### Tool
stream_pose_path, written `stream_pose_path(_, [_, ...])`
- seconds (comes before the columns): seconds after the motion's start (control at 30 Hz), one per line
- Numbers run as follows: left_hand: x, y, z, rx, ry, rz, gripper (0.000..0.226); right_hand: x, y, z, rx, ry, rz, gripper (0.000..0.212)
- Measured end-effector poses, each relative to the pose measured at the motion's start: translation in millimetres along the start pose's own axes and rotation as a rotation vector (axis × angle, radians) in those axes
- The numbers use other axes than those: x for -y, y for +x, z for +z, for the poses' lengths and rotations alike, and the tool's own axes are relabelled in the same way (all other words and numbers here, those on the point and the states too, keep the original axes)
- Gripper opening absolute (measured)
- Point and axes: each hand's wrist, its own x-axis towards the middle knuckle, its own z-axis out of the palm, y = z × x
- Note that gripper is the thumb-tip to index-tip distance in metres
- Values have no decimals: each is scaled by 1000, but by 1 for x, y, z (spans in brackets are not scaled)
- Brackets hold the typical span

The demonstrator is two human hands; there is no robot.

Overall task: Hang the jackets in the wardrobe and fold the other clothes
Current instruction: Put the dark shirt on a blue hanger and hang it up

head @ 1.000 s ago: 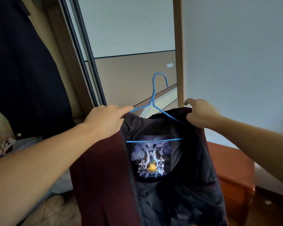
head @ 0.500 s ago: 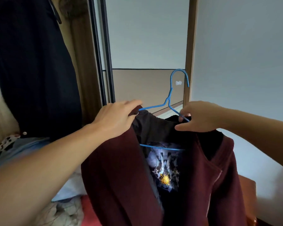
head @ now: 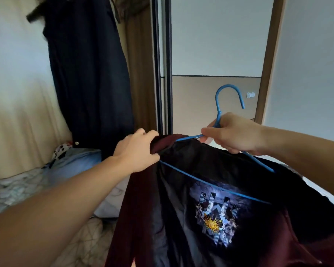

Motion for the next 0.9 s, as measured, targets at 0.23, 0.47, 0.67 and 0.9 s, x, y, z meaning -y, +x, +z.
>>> stream_pose_path(0.23, [-6, 18, -38, -247, 121, 20, 25, -10, 3, 31, -88, -255, -92, 31])
stream_pose_path(0.47, [-13, 3, -18, -199, 142, 113, 35, 2, 10, 23, -269, 38, -13, 27])
stream_pose_path(0.67, [-28, 3, -11, -125, -310, 218, 59, 21, 2, 29, -171, 198, -14, 16])
stream_pose_path(0.9, [-53, 23, -20, -128, -160, 500, 27, 35, -17, 26, -86, 358, 19, 16])
